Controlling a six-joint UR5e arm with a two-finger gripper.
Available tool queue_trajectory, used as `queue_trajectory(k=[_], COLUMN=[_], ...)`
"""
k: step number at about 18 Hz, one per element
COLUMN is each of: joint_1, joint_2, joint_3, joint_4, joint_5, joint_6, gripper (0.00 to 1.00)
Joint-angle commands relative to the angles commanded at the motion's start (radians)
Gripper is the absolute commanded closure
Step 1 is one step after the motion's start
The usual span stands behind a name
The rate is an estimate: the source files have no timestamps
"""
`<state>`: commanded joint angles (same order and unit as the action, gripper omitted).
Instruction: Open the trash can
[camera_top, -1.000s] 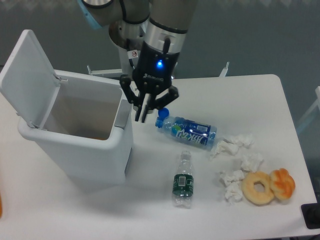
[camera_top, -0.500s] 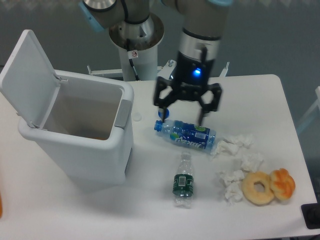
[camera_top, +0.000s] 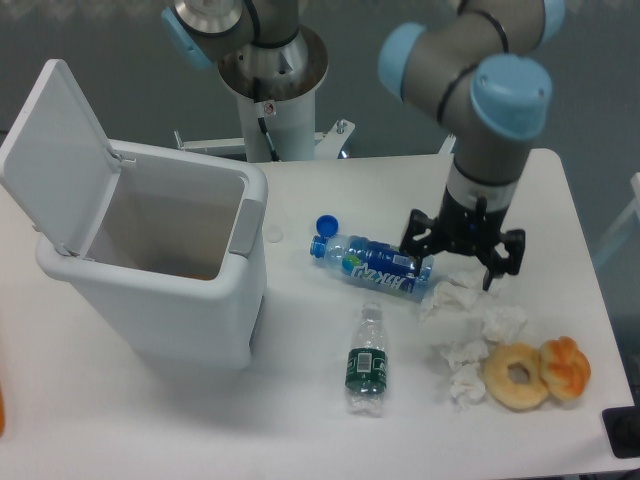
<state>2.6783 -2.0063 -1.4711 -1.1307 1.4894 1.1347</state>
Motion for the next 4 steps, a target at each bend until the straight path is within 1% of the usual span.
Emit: queue_trajectory(k=[1, 2, 4], joint_1=[0.000, 0.000, -0.005], joint_2=[-0.008, -0.012, -0.017], joint_3=[0.002, 0.002, -0.008], joint_4=[0.023, 0.034, 0.040], joint_5=[0.030, 0.066, 0.088], joint_6=[0.046, 0.086, 0.100], gripper=[0.00, 0.00, 0.00])
